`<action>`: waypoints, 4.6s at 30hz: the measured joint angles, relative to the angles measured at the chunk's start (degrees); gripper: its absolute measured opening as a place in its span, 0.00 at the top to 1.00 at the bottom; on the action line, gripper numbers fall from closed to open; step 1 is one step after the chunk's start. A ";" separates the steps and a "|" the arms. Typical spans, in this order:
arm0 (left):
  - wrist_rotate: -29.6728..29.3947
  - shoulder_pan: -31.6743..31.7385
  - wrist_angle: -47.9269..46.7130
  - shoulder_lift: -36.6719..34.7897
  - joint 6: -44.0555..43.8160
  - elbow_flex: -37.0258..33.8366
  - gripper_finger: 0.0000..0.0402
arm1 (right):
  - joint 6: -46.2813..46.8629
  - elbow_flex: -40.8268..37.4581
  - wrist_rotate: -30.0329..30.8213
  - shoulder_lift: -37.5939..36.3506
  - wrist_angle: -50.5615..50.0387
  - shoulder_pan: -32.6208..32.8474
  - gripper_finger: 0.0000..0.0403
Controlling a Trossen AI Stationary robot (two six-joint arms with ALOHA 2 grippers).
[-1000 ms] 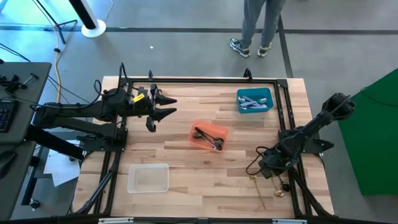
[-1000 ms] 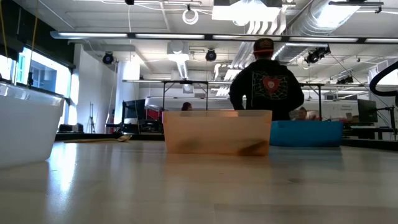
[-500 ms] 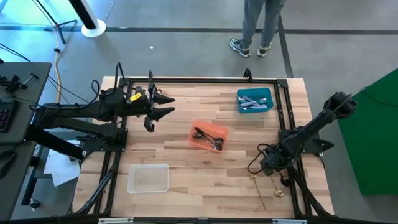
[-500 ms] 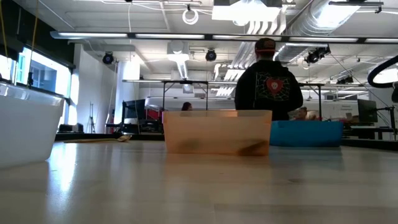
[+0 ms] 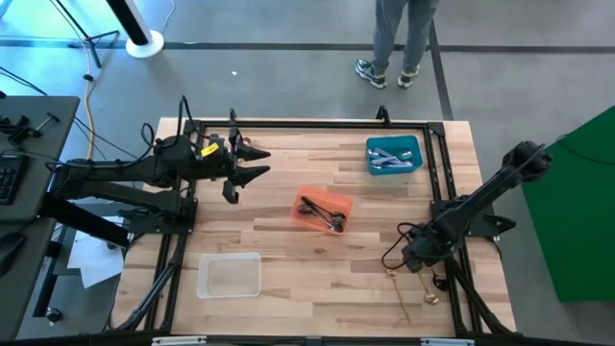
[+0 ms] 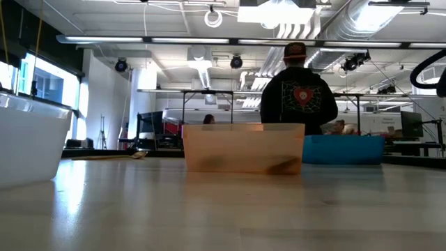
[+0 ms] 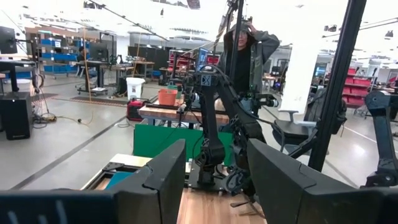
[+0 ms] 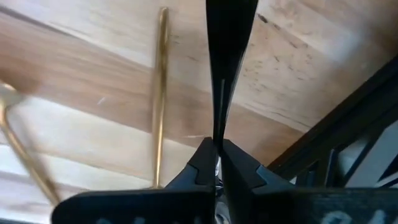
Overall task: Sort silverware by color (type)
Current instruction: Put the black spoon into the orange bin
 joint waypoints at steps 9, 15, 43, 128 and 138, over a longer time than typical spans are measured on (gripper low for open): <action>-0.01 0.02 0.06 0.00 1.05 0.00 0.60 | 3.70 0.07 4.25 -6.63 -0.98 -0.02 1.00; 0.01 0.61 0.04 0.00 1.01 0.00 0.60 | 5.03 0.11 9.35 -11.98 -1.24 -0.02 1.00; 5.03 6.63 1.69 1.36 -21.82 0.00 0.60 | -37.14 1.73 37.30 -15.63 36.10 -22.37 1.00; 8.49 6.46 -1.73 5.36 -2.50 7.39 0.60 | -92.47 51.19 18.86 19.37 19.49 -40.41 1.00; 8.47 6.73 -1.67 4.85 -2.50 7.39 0.60 | -92.39 59.42 18.65 34.64 -1.42 -41.23 1.00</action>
